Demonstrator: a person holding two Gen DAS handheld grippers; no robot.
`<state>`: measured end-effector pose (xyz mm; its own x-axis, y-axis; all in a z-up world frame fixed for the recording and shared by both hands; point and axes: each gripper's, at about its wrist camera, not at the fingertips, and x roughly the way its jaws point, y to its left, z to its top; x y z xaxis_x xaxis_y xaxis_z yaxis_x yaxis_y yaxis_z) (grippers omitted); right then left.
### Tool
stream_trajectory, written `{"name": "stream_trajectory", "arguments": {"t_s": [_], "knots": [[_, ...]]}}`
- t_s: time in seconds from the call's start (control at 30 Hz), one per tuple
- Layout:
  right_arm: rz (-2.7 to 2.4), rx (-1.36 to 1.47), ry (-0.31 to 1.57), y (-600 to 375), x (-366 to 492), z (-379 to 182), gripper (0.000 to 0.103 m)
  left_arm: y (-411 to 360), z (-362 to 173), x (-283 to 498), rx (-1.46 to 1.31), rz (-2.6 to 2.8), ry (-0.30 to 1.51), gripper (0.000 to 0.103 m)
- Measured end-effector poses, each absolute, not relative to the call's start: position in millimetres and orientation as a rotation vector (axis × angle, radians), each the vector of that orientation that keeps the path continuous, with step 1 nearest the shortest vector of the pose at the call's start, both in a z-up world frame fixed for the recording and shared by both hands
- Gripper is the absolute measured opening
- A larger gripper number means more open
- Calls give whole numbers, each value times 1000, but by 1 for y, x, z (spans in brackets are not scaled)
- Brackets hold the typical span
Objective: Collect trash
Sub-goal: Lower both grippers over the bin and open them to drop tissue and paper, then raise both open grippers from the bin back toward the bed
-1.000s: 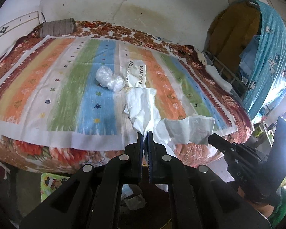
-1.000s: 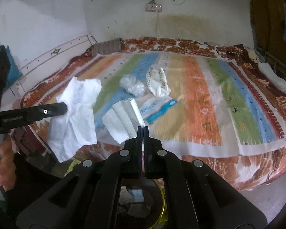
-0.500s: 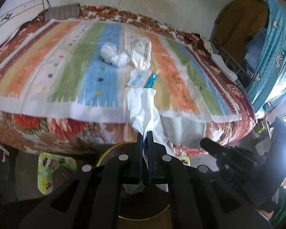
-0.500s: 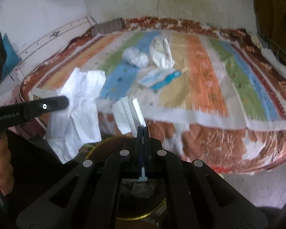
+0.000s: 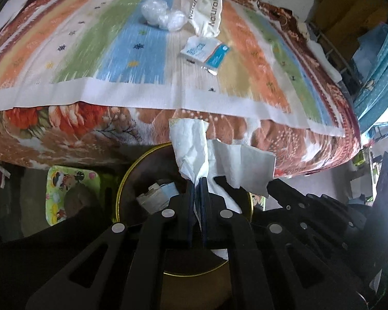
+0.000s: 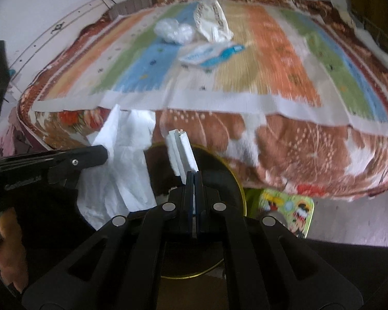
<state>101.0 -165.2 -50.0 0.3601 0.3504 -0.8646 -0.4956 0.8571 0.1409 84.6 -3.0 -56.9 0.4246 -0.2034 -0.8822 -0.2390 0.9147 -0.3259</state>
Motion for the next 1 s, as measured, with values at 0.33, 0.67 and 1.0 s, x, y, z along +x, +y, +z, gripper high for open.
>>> {"name": "stream_trajectory", "arguments": {"t_s": [0.33,0.67,1.0], "knots": [[514,-99,1244,-164,114,-85,0,4,-92,98,-470,77,1272,4],[483,-65,1360,-160,125,-116,1,13,-108,110,-503,164,1295,23],[493,-49,1324,-160,126,-106,45,36,-80,107,-613,181,1172,45]]}}
